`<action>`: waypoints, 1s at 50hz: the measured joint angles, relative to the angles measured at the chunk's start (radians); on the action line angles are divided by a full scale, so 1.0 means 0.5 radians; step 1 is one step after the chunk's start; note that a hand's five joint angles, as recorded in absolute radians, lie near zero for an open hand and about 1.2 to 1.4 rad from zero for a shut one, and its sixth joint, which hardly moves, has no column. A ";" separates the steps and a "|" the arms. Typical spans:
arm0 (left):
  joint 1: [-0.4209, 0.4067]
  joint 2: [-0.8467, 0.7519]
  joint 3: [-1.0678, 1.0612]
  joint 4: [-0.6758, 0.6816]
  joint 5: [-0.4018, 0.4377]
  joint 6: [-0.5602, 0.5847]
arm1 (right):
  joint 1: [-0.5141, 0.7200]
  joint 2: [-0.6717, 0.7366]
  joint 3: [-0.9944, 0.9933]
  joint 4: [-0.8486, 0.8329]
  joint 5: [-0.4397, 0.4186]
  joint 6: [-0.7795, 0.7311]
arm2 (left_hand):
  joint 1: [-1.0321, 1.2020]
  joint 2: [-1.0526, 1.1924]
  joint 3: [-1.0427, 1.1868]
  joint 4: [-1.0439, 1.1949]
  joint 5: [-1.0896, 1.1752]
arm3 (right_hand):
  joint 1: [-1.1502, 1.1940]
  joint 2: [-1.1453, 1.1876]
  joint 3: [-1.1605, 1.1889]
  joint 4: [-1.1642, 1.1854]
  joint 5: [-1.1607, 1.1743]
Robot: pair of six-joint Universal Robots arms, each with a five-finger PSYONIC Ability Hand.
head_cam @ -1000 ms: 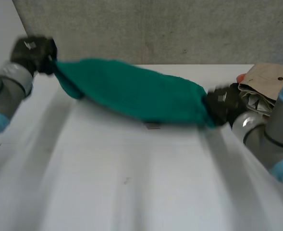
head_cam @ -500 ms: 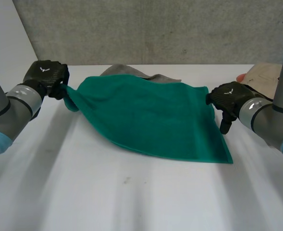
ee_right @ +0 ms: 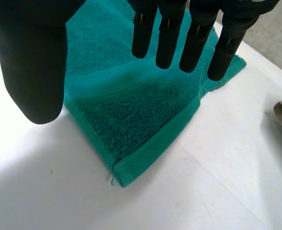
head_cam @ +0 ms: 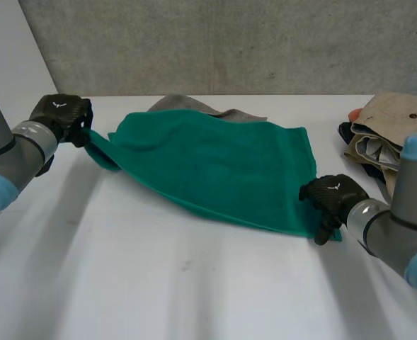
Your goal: Fold the laundry.
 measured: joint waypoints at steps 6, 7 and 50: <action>-0.017 -0.110 0.199 -0.176 -0.117 -0.008 | -0.011 0.022 0.161 -0.287 -0.023 -0.007 | 0.000 0.000 0.000 0.000 0.000 | 0.038 0.031 0.033 0.041 0.040; -0.017 -0.110 0.199 -0.176 -0.117 -0.008 | -0.011 0.022 0.161 -0.287 -0.023 -0.007 | 0.000 0.000 0.000 0.000 0.000 | 0.038 0.031 0.033 0.041 0.040; 0.027 0.445 -0.799 -1.099 -0.197 1.328 | -0.224 -0.355 0.260 0.753 -0.117 -1.271 | 0.000 0.000 0.000 0.000 0.000 | 1.403 1.476 1.483 1.477 1.441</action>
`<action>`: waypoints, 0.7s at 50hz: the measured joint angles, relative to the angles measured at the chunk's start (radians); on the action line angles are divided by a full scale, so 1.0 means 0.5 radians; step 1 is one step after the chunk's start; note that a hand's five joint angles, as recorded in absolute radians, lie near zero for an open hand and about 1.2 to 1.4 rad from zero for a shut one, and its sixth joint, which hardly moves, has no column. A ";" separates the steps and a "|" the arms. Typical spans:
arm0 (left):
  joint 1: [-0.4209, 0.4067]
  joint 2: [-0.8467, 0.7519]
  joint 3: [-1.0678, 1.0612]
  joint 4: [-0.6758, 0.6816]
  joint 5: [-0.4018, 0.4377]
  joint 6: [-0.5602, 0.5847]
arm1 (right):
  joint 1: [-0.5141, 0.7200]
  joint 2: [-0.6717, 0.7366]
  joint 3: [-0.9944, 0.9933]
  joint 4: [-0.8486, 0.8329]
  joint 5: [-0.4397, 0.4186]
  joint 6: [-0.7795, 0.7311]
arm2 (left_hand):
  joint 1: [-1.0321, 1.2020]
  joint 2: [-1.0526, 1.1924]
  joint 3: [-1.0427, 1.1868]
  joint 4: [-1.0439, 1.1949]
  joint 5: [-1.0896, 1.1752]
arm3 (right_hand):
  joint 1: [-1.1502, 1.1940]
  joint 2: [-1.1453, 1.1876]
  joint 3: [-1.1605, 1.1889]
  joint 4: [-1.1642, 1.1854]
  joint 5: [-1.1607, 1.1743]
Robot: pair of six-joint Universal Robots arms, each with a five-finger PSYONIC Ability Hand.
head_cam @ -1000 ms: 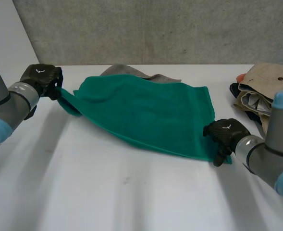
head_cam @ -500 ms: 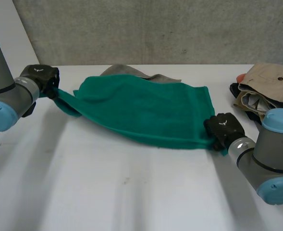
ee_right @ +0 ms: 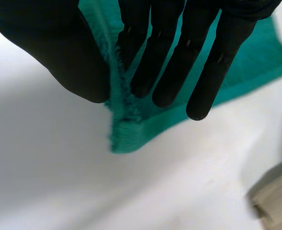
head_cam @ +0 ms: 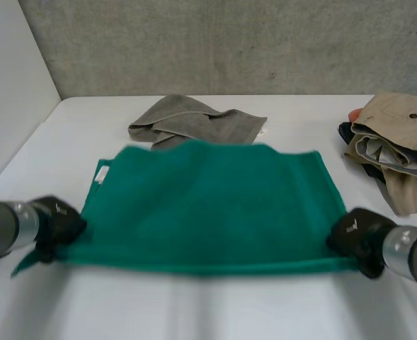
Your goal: Fold the laundry.
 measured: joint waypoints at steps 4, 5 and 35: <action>-0.021 0.041 -0.027 -0.035 0.004 0.088 | -0.001 -0.016 -0.044 0.046 0.003 -0.061 | 0.000 0.000 0.000 0.000 0.000 | 0.000 0.000 0.004 0.000 0.000; -0.031 0.041 -0.007 -0.028 0.003 0.080 | 0.006 -0.013 -0.069 0.014 0.005 -0.032 | 0.000 0.000 0.000 0.000 0.000 | 0.000 0.000 0.004 0.000 0.000; -0.240 -1.063 1.754 0.225 -0.141 -0.590 | 0.275 0.963 -1.215 -1.040 0.421 0.737 | 0.000 0.000 0.000 0.000 0.000 | 0.000 0.000 0.004 0.000 0.007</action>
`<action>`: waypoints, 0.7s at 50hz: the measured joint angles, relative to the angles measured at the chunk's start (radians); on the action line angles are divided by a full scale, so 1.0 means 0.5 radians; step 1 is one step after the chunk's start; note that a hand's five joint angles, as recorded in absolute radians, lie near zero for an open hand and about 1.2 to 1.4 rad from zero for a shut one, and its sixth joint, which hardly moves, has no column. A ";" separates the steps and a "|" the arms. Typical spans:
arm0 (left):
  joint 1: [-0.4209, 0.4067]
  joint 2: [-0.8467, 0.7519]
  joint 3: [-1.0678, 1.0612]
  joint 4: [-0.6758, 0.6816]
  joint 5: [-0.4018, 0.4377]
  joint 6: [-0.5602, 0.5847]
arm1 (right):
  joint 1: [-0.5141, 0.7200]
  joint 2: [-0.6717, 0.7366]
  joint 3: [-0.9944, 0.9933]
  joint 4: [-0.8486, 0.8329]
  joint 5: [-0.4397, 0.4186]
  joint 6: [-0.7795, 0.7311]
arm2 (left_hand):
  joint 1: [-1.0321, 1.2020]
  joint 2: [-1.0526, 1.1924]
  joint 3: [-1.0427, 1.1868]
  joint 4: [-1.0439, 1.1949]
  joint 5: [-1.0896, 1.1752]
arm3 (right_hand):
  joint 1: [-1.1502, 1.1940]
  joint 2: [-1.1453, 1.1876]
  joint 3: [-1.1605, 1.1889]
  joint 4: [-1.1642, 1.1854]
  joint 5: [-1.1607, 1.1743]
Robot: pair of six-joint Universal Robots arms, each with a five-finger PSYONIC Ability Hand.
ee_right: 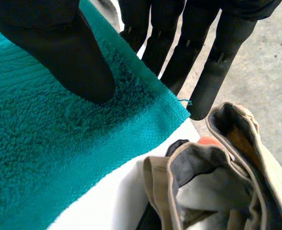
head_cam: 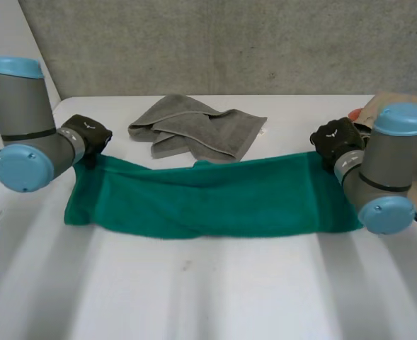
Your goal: Fold the laundry.
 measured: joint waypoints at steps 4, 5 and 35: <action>-0.016 -0.102 0.122 -0.002 -0.065 0.011 | 0.012 0.106 -0.108 -0.039 0.032 -0.018 | 0.000 0.000 0.000 0.000 0.000 | 0.000 0.000 0.000 0.000 0.000; -0.024 -0.139 0.167 -0.002 -0.093 0.017 | 0.015 0.153 -0.153 -0.048 0.046 -0.029 | 0.000 0.000 0.000 0.000 0.000 | 0.000 0.000 0.000 0.000 0.000; -0.114 0.291 -0.397 0.415 -0.125 -0.054 | -0.016 -0.189 0.113 0.069 -0.001 0.345 | -1.940 -1.992 -1.970 -1.999 -1.876 | -1.848 -1.948 -1.961 -1.971 -1.938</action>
